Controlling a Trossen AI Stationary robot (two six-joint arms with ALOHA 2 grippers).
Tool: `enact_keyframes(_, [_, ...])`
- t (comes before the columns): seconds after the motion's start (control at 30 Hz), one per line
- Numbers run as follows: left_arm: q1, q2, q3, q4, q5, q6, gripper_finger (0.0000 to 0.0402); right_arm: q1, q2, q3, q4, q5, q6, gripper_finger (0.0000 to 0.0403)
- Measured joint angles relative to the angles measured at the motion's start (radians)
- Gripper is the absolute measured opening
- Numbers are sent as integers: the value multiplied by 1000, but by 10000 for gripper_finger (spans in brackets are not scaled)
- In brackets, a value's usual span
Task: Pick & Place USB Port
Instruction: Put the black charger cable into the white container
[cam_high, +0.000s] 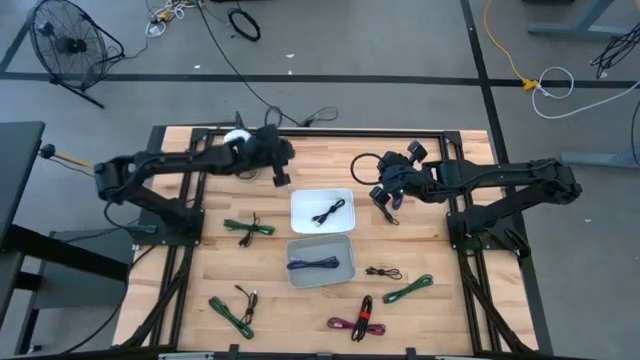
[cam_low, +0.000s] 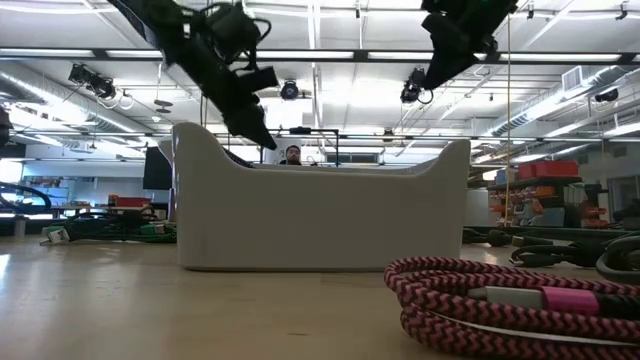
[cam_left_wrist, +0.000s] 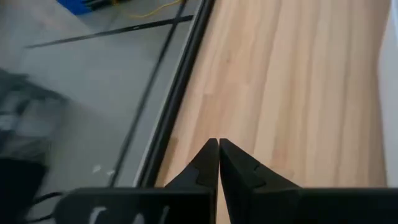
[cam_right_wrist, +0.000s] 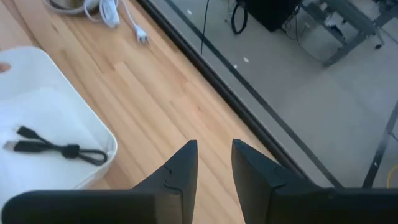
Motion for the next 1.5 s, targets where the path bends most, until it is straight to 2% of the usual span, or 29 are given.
enact_keyframes(0.07, [46,18,0,22,90,27,16,0,0,0,3,-2,7,100])
enact_keyframes(0.17, [96,43,0,39,158,73,16,0,0,0,5,-3,11,100])
enact_keyframes(0.5, [154,77,0,94,196,153,16,0,0,0,-75,9,33,100])
enact_keyframes(0.7, [185,90,0,105,286,103,16,-5,0,0,-85,152,-2,100])
enact_keyframes(0.83, [202,154,6,126,298,95,16,-38,0,0,-59,216,-54,100])
enact_keyframes(0.97, [208,235,43,95,308,93,16,-92,-1,-6,-34,213,-91,100])
enact_keyframes(1.1, [208,285,73,70,326,95,16,-149,0,-70,30,200,-118,100])
enact_keyframes(1.2, [207,287,97,-2,329,93,16,-188,0,-119,98,151,-158,100])
enact_keyframes(1.37, [209,236,123,-304,240,63,16,-212,0,-132,144,94,-187,100])
enact_keyframes(1.5, [210,165,121,-540,314,-45,16,-213,0,-132,166,101,-214,100])
